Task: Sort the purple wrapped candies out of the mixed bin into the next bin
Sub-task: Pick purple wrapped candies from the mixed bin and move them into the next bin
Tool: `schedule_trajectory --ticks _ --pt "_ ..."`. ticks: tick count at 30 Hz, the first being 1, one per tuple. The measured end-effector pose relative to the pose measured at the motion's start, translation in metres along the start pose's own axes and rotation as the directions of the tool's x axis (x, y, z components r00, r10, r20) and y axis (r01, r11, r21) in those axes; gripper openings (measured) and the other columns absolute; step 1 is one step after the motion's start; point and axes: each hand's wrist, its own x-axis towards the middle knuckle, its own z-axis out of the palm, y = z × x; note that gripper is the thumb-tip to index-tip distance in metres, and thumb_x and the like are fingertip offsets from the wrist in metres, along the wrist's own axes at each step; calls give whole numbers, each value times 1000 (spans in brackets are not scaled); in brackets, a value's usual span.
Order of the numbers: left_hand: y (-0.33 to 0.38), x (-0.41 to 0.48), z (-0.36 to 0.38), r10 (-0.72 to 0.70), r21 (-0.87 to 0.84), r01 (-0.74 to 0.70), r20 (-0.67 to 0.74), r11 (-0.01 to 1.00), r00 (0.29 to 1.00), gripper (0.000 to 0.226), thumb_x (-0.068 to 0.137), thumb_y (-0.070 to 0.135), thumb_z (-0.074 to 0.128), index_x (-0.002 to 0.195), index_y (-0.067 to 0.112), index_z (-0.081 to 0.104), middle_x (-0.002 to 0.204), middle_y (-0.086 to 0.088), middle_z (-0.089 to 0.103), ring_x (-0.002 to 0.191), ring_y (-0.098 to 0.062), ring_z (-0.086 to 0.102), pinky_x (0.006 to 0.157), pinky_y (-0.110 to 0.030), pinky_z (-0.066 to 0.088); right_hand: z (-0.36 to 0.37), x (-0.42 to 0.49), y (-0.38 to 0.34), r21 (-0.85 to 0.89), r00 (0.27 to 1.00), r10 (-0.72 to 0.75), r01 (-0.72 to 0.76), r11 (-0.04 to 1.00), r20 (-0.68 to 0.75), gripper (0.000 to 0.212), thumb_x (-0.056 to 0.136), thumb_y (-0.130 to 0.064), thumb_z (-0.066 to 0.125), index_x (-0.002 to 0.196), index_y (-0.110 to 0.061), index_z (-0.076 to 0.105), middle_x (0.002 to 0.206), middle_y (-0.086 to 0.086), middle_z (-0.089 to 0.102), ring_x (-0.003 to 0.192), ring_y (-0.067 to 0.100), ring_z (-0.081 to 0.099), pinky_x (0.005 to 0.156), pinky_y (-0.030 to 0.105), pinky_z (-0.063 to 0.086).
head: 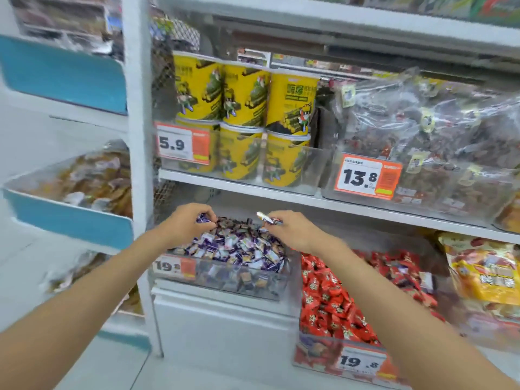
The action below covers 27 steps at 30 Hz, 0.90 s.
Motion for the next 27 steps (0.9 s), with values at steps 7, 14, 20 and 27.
schedule_trajectory --ticks 7,14,20,27 --pt "-18 33 -10 -107 282 86 60 956 992 62 89 42 66 139 11 47 134 -15 54 121 -31 50 88 -33 42 45 86 2 -110 986 66 -49 993 155 94 82 -55 69 155 -31 15 162 1 18 145 27 26 111 40 35" --pt "-7 18 19 -17 100 10 67 995 998 30 86 34 72 112 21 66 110 3 66 91 -11 59 85 -29 51 23 24 31 -162 978 -134 108 981 -160 40 87 -15 66 126 -16 58 120 6 59 110 22 55 97 37 45" --pt "88 4 55 204 -31 -202 94 979 974 15 84 30 74 94 21 70 83 12 65 78 -6 62 74 -27 53 -36 -103 96 -233 963 49 -113 966 -264 26 82 -10 70 106 -15 67 94 0 56 87 18 55 79 30 44" --pt "181 -11 110 330 7 -339 210 941 920 10 85 32 73 90 27 66 84 12 65 79 -8 61 75 -29 51 -88 -220 164 -231 916 251 -329 915 -313 27 84 -16 72 110 -12 69 107 4 65 101 23 61 90 38 51"
